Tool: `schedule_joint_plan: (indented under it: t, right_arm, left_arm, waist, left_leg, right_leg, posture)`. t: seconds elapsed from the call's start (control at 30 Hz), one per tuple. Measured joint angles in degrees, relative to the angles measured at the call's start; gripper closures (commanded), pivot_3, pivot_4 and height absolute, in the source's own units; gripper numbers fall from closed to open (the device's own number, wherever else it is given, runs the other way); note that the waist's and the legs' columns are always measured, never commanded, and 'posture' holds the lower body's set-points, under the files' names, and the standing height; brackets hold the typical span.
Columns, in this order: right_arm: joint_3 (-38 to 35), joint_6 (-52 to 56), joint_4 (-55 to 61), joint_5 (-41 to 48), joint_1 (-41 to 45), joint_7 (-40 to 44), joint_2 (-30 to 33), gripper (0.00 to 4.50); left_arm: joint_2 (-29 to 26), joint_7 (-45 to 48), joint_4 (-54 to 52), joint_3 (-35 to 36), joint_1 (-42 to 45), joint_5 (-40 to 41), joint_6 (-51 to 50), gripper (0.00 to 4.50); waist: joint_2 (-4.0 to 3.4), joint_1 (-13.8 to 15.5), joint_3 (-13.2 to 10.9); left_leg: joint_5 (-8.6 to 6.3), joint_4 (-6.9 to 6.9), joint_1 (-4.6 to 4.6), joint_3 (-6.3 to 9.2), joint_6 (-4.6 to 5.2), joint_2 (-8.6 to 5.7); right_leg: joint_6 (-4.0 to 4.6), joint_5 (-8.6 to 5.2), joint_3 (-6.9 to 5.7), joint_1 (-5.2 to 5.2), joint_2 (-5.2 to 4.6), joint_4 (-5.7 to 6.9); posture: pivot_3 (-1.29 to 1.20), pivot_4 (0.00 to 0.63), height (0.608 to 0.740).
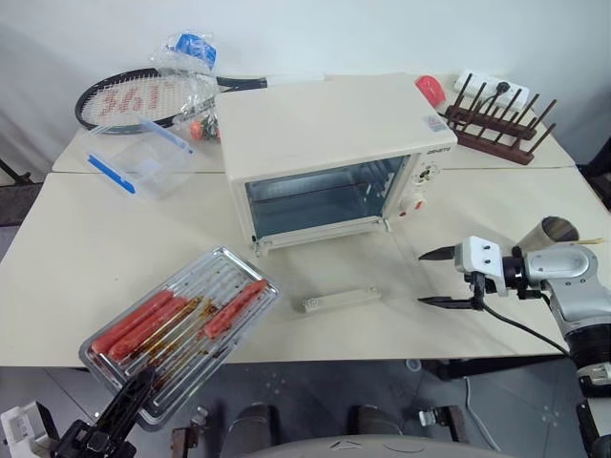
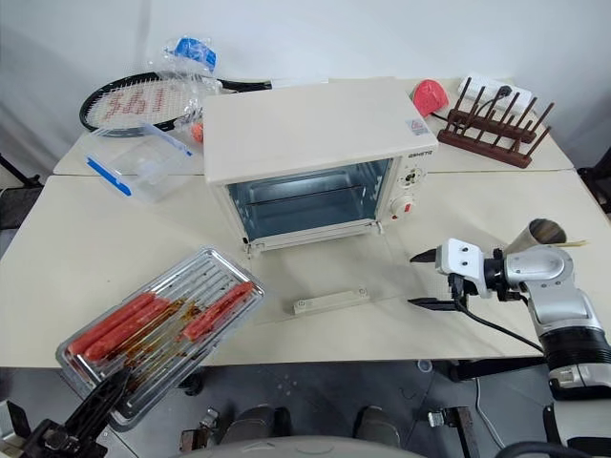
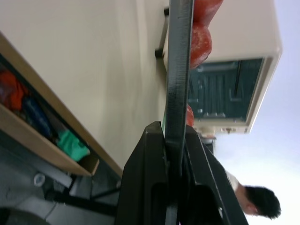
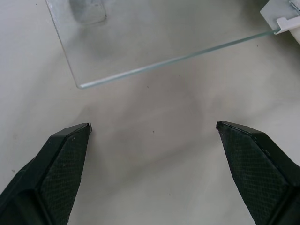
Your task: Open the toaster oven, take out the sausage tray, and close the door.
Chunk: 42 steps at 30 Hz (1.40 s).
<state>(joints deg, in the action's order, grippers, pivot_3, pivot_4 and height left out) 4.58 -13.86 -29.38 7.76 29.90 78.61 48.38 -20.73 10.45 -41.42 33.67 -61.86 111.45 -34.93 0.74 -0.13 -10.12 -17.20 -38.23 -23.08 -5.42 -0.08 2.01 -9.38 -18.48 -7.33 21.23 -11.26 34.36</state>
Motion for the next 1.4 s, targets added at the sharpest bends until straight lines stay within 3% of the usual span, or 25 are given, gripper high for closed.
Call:
schedule_joint_plan:
  t: [0.03,0.17,0.53,1.07,1.2,1.4]
  right_arm:
    - [0.01,-0.2,-0.22,-0.01,0.05,0.03,-0.07,0.03]
    - [0.26,-0.96,-0.41,-0.33,0.06,-0.04,-0.57,0.85]
    - [-0.01,0.57,1.17,0.48,-2.14,-1.46,-2.2,4.47]
    - [-8.03,23.75,17.27,11.83,-1.98,-7.13,-2.49,4.47]
    - [-8.01,23.72,18.1,11.28,-2.51,-7.04,-1.38,4.47]
    - [-6.16,15.29,9.86,5.17,-3.86,-7.03,-1.38,4.47]
  left_arm:
    - [-0.04,0.08,-0.4,0.0,-0.35,0.01,0.57,4.5]
    - [-0.15,0.12,-0.34,1.64,-0.51,0.03,2.06,4.5]
    - [-0.51,-1.56,3.74,6.09,4.09,0.45,2.53,4.5]
    - [-0.3,-4.86,8.63,9.06,10.31,0.53,-3.51,4.5]
    - [-0.6,-6.32,9.05,9.04,12.5,0.52,-4.68,4.5]
    - [-0.62,-7.93,10.4,9.05,14.54,0.52,-5.84,4.5]
  waist:
    - [0.0,-0.01,0.0]
    - [0.03,-0.1,0.02]
    - [0.07,-0.11,0.05]
    - [-0.08,0.06,-0.04]
    - [-0.08,0.11,-0.05]
    - [-0.09,-0.2,-0.05]
  left_leg:
    - [-0.01,-0.02,0.0,0.0,0.01,0.0]
    - [-0.02,-0.03,0.01,0.03,0.01,0.03]
    - [-0.13,-0.06,0.4,0.12,0.02,0.15]
    - [-0.28,-0.04,0.34,0.07,-0.04,0.36]
    - [-0.33,-0.06,0.34,0.04,-0.12,0.56]
    - [-0.35,-0.05,0.38,-0.09,-0.2,0.7]
  right_leg:
    - [0.01,0.0,0.0,-0.01,0.0,-0.01]
    - [0.04,0.01,-0.03,-0.05,0.03,-0.03]
    - [0.21,0.08,-0.19,-0.66,0.12,-0.37]
    - [0.18,0.1,-0.15,-0.59,0.33,-0.47]
    - [0.18,0.1,-0.14,-0.6,0.54,-0.5]
    - [0.18,0.11,-0.05,-0.51,0.69,-0.45]
  posture:
    - [0.0,0.15,0.74]
    - [0.0,0.15,0.74]
    - [0.0,0.15,0.74]
    - [0.0,0.15,0.74]
    - [0.0,0.15,0.74]
    - [0.0,0.15,0.74]
